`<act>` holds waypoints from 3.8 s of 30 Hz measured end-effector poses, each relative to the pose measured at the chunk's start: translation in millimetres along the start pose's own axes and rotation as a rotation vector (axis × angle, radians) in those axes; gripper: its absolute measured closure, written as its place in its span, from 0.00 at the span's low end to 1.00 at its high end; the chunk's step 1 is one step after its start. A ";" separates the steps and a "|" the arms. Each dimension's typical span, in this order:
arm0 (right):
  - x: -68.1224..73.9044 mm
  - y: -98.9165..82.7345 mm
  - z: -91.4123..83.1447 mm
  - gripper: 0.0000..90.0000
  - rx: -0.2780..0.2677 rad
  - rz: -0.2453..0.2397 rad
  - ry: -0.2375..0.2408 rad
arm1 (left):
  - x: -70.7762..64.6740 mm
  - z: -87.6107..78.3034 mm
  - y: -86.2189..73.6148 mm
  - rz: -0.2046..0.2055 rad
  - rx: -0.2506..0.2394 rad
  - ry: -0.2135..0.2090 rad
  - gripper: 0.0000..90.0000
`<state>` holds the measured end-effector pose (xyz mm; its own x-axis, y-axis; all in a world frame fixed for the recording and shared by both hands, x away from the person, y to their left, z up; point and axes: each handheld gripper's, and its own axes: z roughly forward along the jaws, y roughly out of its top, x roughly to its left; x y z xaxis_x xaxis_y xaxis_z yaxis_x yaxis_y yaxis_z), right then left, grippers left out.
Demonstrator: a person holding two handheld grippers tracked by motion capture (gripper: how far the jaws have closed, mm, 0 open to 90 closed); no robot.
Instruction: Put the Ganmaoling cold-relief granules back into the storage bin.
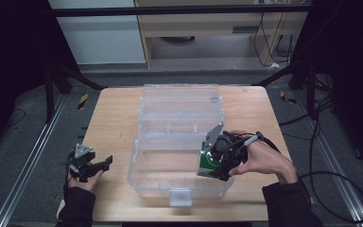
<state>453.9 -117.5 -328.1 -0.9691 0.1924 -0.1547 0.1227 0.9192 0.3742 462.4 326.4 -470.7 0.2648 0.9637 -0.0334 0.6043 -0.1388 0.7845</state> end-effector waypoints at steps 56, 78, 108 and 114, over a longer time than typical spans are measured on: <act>3.7 -18.7 58.9 0.17 0.062 0.011 0.038 | 1.2 -0.4 0.0 -0.001 -0.001 0.000 0.26; -1.1 -23.2 67.9 0.14 0.048 0.019 0.032 | 1.4 -0.1 0.0 -0.002 0.001 -0.001 0.26; -3.5 -116.7 -6.3 0.07 -0.426 0.440 -0.331 | 0.4 -0.2 -0.3 0.001 0.003 -0.010 0.30; -8.0 -145.1 8.9 0.05 -0.490 0.623 -0.439 | 0.3 -0.2 -0.4 0.004 0.004 -0.007 0.32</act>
<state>445.7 -249.4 -389.4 -0.5761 0.8123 -0.0911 0.3952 0.3744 0.8388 462.1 326.8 -470.9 0.2725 0.9615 -0.0350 0.6067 -0.1435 0.7819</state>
